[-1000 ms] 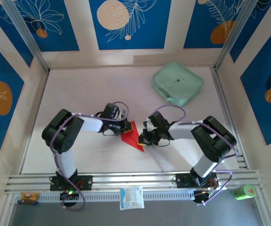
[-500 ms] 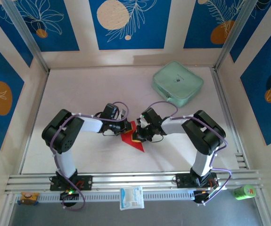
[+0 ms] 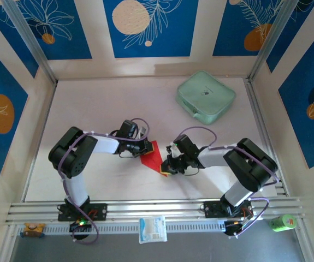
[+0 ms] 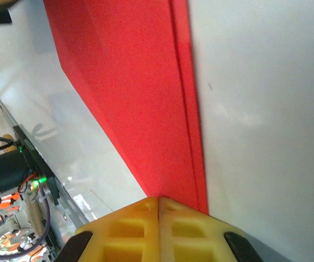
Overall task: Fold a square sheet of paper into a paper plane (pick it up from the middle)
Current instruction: Fourth fold the wing at the center of the table, then turn over the paper at the center of the table.
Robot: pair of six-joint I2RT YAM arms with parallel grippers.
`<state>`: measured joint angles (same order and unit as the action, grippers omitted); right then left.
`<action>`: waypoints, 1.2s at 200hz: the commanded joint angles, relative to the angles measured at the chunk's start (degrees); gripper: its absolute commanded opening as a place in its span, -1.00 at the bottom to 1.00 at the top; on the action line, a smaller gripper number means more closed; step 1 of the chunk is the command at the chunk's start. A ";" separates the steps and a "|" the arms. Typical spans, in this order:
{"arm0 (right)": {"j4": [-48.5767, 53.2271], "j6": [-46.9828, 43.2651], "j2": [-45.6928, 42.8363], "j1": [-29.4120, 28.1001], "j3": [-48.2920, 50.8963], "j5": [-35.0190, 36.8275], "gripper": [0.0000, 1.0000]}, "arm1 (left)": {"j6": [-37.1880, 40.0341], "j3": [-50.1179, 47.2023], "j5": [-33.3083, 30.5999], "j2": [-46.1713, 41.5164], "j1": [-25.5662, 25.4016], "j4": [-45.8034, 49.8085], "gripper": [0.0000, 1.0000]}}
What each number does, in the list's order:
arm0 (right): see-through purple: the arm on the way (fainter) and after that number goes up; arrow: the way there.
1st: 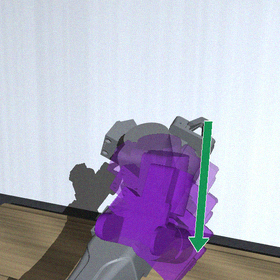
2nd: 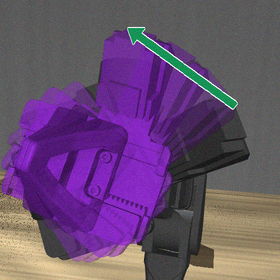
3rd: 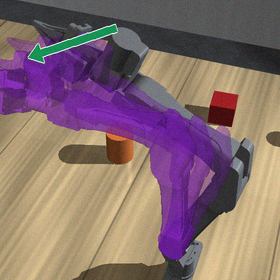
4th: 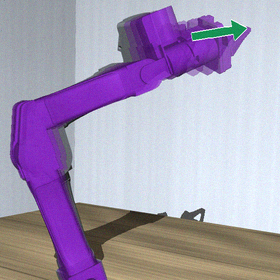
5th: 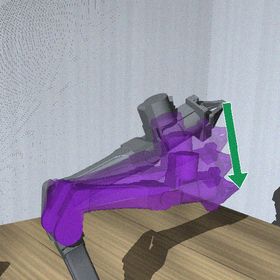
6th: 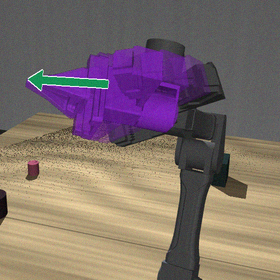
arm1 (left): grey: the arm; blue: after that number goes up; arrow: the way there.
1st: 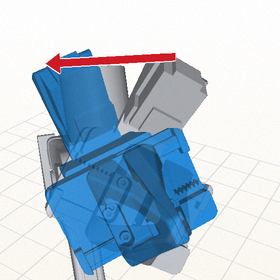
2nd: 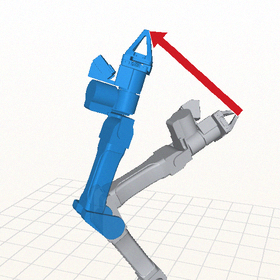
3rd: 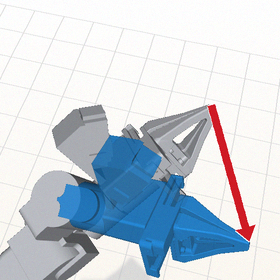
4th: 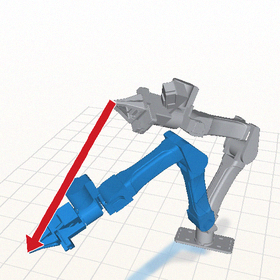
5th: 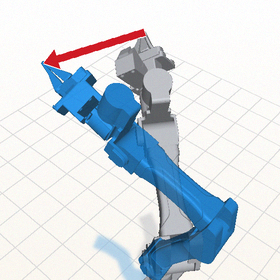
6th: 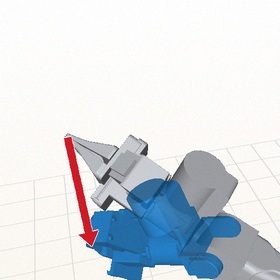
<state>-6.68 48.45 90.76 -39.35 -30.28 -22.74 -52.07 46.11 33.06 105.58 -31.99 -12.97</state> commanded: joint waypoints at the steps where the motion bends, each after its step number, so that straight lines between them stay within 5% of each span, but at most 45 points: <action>1: 3.74 -0.62 -2.12 0.07 3.75 -1.07 -0.96 | 1.19 -2.16 -2.87 2.61 0.79 4.49 -0.93; 110: 9.15 10.07 -16.23 1.56 5.60 5.21 -0.88 | -1.39 -2.43 -1.53 0.90 0.83 4.45 -0.94; 157: 8.29 13.18 -15.23 1.38 4.79 5.16 -0.61 | -2.24 -2.60 -1.59 -0.66 0.80 4.97 -0.94; 240: 4.72 14.02 -8.49 -0.13 3.93 1.80 -0.49 | -3.95 -3.55 -1.14 -0.37 0.84 3.04 -0.94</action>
<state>-0.89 61.58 80.47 -38.65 -25.04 -19.05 -55.24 44.49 33.23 104.71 -31.70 -14.26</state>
